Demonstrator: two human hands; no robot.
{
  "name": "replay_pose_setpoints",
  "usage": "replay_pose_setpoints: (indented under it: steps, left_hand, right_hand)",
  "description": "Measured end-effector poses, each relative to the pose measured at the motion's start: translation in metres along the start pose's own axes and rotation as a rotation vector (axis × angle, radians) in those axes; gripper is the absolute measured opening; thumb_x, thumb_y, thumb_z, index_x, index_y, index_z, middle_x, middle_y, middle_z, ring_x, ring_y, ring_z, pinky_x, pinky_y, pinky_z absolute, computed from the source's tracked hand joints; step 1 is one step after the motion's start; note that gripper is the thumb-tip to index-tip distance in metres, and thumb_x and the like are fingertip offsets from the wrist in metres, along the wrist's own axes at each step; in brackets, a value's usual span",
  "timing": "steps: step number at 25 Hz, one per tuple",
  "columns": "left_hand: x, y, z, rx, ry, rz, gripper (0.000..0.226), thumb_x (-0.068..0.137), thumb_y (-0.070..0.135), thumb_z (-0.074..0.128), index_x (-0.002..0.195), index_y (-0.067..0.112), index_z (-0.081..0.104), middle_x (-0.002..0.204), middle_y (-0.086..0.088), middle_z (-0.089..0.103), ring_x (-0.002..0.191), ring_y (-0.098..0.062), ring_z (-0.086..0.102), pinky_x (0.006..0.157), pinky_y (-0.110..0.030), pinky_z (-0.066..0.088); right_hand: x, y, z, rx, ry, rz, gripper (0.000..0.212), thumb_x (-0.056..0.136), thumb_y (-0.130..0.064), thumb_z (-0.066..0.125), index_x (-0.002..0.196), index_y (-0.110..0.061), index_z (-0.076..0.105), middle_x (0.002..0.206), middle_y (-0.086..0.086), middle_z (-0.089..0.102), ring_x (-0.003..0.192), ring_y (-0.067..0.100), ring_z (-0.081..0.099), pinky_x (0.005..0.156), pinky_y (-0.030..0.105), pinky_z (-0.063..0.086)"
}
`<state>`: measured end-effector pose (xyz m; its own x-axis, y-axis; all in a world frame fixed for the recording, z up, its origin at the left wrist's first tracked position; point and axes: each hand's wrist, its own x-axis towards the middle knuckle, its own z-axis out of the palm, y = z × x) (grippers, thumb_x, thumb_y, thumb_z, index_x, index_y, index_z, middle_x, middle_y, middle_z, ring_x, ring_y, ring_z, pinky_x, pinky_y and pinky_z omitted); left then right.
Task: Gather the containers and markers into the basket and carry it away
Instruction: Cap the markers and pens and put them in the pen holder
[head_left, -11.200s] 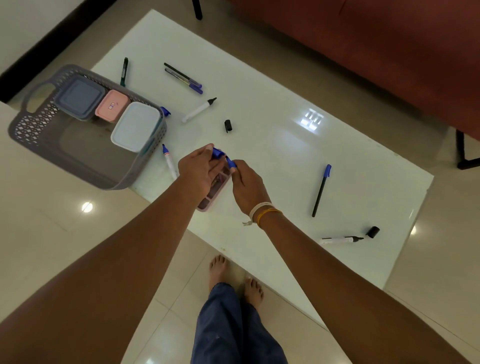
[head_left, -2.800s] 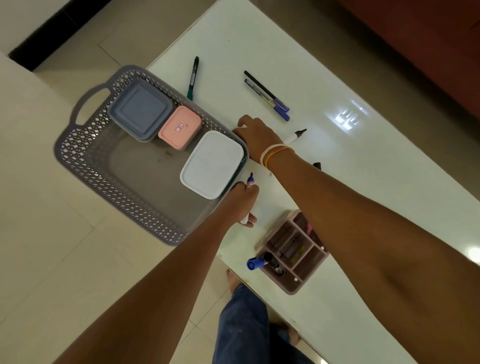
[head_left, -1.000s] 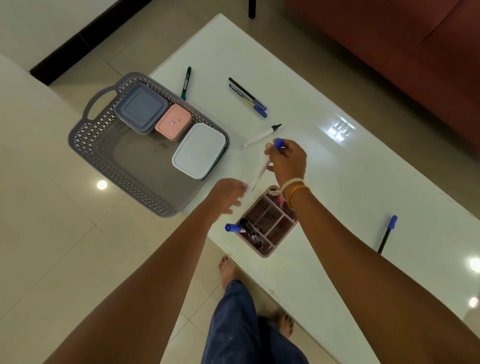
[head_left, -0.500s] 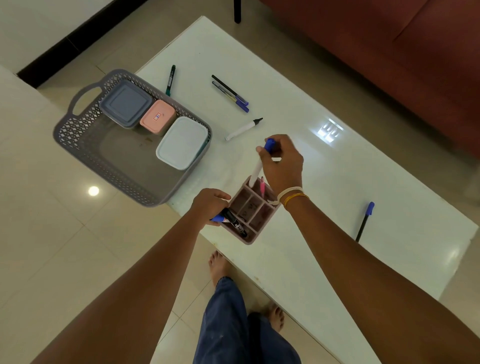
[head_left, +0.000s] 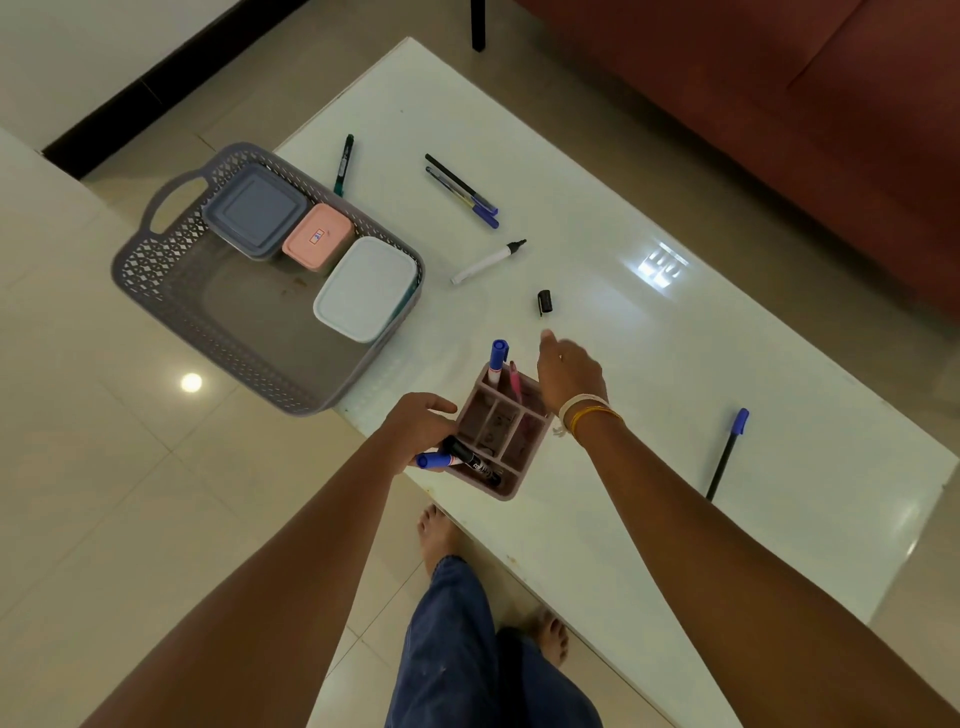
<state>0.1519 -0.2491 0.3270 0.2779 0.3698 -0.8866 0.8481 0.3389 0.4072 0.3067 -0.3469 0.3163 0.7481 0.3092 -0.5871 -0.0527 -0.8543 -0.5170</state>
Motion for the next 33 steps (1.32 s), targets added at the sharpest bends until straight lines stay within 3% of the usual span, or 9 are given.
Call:
replay_pose_setpoints:
  steps: [3,7,12,14,17,21,24,29,33]
  left_hand:
    - [0.001,0.002,0.003,-0.068,-0.010,-0.044,0.040,0.080,-0.003,0.064,0.118,0.011,0.065,0.119,-0.014,0.062,0.102,-0.031,0.068,0.087,-0.048,0.057]
    - [0.004,0.008,0.002,-0.228,-0.004,-0.068,0.039,0.081,-0.007,0.065,0.116,0.009,0.062,0.101,-0.015,0.065,0.086,-0.025,0.066,0.073,-0.050,0.059]
    - [0.024,0.036,-0.013,-0.213,0.081,-0.059,0.019,0.089,-0.004,0.047,0.102,0.004,0.058,0.108,-0.015,0.062,0.098,-0.031,0.062,0.090,-0.051,0.054]
    - [0.032,0.053,-0.021,-0.115,0.187,-0.038,0.016,0.094,0.004,0.041,0.102,0.006,0.054,0.108,-0.014,0.058,0.098,-0.028,0.057,0.088,-0.040,0.050]
    - [0.047,0.084,-0.032,0.040,0.418,0.176,0.032,0.098,0.001,0.037,0.123,-0.002,0.056,0.125,-0.019,0.056,0.115,-0.031,0.055,0.094,-0.036,0.045]
    - [0.079,0.123,-0.050,0.122,0.431,0.351,0.032,0.090,0.003,0.047,0.119,0.010,0.060,0.126,-0.008,0.060,0.097,-0.016,0.054,0.077,-0.017,0.043]
    - [0.101,0.148,-0.061,0.210,0.309,0.431,0.030,0.091,0.003,0.046,0.115,0.009,0.062,0.124,-0.010,0.063,0.109,-0.025,0.060,0.096,-0.033,0.050]
    - [0.120,0.179,-0.051,0.336,0.432,0.732,0.025,0.090,-0.002,0.047,0.100,0.003,0.069,0.104,-0.011,0.071,0.094,-0.018,0.064,0.079,-0.008,0.039]
    - [0.147,0.182,-0.027,0.556,0.239,0.675,0.027,0.085,0.013,0.069,0.108,0.002,0.063,0.111,-0.012,0.066,0.104,-0.025,0.061,0.088,-0.022,0.043]
  right_hand:
    - [-0.002,0.006,0.002,-0.027,-0.301,0.297,0.069,0.096,-0.060,0.021,0.127,-0.009,0.055,0.126,0.018,0.059,0.100,0.035,0.059,0.073,0.039,0.052]
    - [0.011,-0.012,0.010,-0.019,-0.208,0.137,0.071,0.098,-0.057,0.019,0.127,-0.005,0.058,0.127,0.018,0.061,0.110,0.032,0.058,0.092,0.036,0.042]
    - [0.043,-0.036,0.000,0.306,-0.362,0.227,0.058,0.099,-0.054,0.031,0.109,-0.006,0.062,0.103,0.019,0.067,0.097,0.037,0.066,0.093,0.050,0.053]
    - [0.061,-0.042,-0.003,0.342,-0.275,0.257,0.044,0.098,-0.038,0.044,0.112,0.000,0.061,0.101,0.020,0.068,0.085,0.036,0.068,0.087,0.047,0.058]
    - [0.093,-0.049,-0.006,-0.030,0.072,0.131,0.037,0.092,-0.019,0.057,0.123,0.000,0.055,0.123,0.019,0.060,0.109,0.036,0.063,0.094,0.040,0.052]
    - [0.117,-0.050,-0.003,-0.137,0.066,0.120,0.051,0.087,-0.024,0.068,0.130,-0.006,0.047,0.132,0.016,0.048,0.118,0.036,0.055,0.099,0.043,0.049]
    - [0.129,-0.044,0.007,-0.228,0.064,0.043,0.043,0.085,-0.023,0.071,0.121,-0.006,0.055,0.124,0.015,0.057,0.113,0.033,0.058,0.095,0.039,0.050]
    - [0.150,-0.058,0.021,0.309,0.090,0.056,0.023,0.076,-0.021,0.082,0.095,-0.012,0.073,0.097,0.008,0.074,0.086,0.020,0.068,0.086,0.028,0.055]
    - [0.165,-0.068,0.022,0.766,0.238,0.206,0.022,0.074,-0.022,0.083,0.091,-0.011,0.076,0.090,0.006,0.075,0.086,0.022,0.072,0.084,0.034,0.060]
